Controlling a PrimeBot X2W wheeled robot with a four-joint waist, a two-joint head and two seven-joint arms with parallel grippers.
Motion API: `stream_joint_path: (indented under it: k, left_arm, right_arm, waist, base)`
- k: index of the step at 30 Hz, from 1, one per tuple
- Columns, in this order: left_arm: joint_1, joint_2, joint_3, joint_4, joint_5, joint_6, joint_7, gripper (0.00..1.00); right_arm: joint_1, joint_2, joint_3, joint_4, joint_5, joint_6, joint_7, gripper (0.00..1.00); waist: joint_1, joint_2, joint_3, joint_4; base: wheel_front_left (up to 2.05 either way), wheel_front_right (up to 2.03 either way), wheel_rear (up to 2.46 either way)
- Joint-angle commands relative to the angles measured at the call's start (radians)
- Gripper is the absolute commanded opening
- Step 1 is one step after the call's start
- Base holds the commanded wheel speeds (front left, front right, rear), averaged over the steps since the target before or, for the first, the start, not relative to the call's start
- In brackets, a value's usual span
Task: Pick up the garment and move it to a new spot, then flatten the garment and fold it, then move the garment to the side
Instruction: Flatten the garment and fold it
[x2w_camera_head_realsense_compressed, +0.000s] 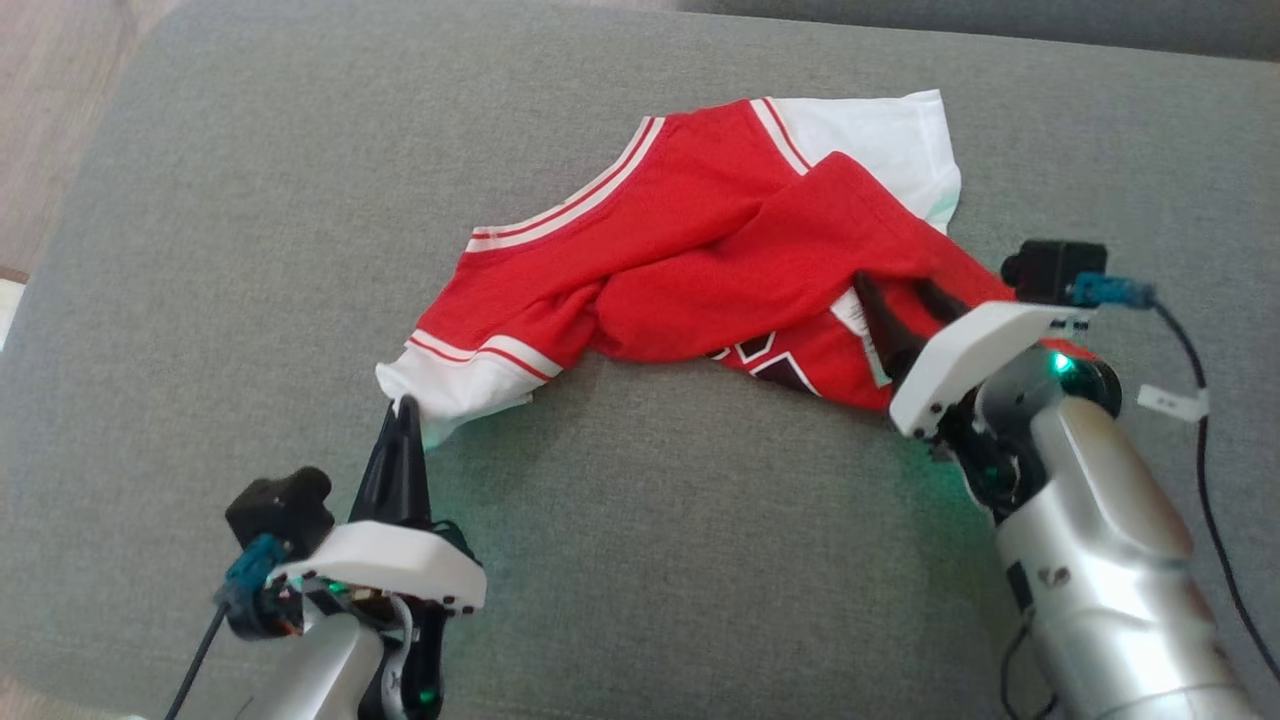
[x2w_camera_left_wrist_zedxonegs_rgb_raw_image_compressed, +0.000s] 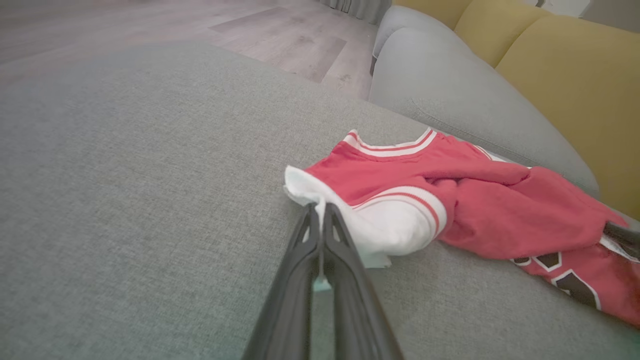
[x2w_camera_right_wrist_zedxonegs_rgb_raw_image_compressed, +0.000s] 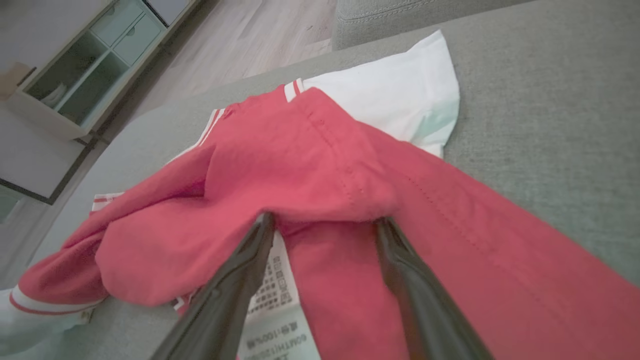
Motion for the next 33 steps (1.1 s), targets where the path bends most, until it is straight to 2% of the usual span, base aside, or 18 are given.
stream_joint_path:
  k: [1, 13, 14, 16, 17, 19, 20, 21, 22, 33]
  left_arm:
    - [-0.011, 0.029, 0.026, -0.044, 0.014, 0.009, 0.001, 0.0]
    - [0.003, 0.039, 0.011, -0.094, 0.022, 0.03, 0.016, 0.0]
    - [0.005, 0.039, 0.011, -0.096, 0.022, 0.031, 0.017, 0.0]
    - [0.007, 0.041, 0.01, -0.099, 0.021, 0.033, 0.018, 0.0]
    - [0.007, 0.041, 0.01, -0.1, 0.021, 0.034, 0.019, 0.0]
    - [0.008, 0.043, 0.01, -0.101, 0.02, 0.035, 0.02, 0.0]
    - [0.008, 0.043, 0.01, -0.101, 0.02, 0.035, 0.02, 0.0]
    - [0.009, 0.044, 0.011, -0.103, 0.02, 0.035, 0.019, 0.0]
    - [0.009, 0.046, 0.012, -0.104, 0.02, 0.036, 0.017, 0.0]
    - [-0.012, 0.061, 0.062, -0.192, -0.005, 0.015, -0.027, 0.0]
  right_arm:
    - [-0.056, 0.002, 0.015, -0.014, 0.027, 0.007, -0.001, 1.0]
    - [-0.141, 0.002, 0.015, 0.091, 0.043, 0.007, -0.036, 1.0]
    - [-0.144, 0.002, 0.014, 0.102, 0.036, 0.007, -0.036, 0.98]
    - [-0.15, 0.002, 0.013, 0.122, 0.032, 0.007, -0.032, 0.73]
    - [-0.153, 0.002, 0.016, 0.129, 0.033, 0.007, -0.031, 0.56]
    - [-0.155, 0.002, 0.025, 0.138, 0.039, 0.007, -0.028, 0.3]
    - [-0.155, 0.002, 0.025, 0.138, 0.039, 0.007, -0.028, 0.3]
    - [-0.157, 0.002, 0.03, 0.139, 0.043, 0.007, -0.031, 0.06]
    - [-0.159, 0.002, 0.033, 0.138, 0.043, 0.007, -0.038, 0.0]
    - [-0.167, -0.006, 0.042, 0.032, 0.048, 0.007, -0.095, 0.0]
  waist:
    - [0.0, 0.0, 0.003, 0.005]
    - [0.0, 0.0, 0.005, 0.015]
    - [0.0, 0.0, 0.004, 0.015]
    - [0.0, 0.0, 0.004, 0.015]
    - [0.0, 0.0, 0.003, 0.014]
    - [0.0, 0.0, 0.002, 0.013]
    - [0.0, 0.0, 0.002, 0.013]
    - [0.0, 0.0, 0.001, 0.012]
    - [0.0, 0.0, 0.001, 0.01]
    - [0.0, 0.0, -0.055, -0.032]
  base:
    - [0.0, 0.0, 0.0]
    - [0.0, 0.0, 0.0]
    - [0.0, 0.0, 0.0]
    - [0.0, 0.0, 0.0]
    - [0.0, 0.0, 0.0]
    - [0.0, 0.0, 0.0]
    - [0.0, 0.0, 0.0]
    - [0.0, 0.0, 0.0]
    - [0.0, 0.0, 0.0]
    - [0.0, 0.0, 0.0]
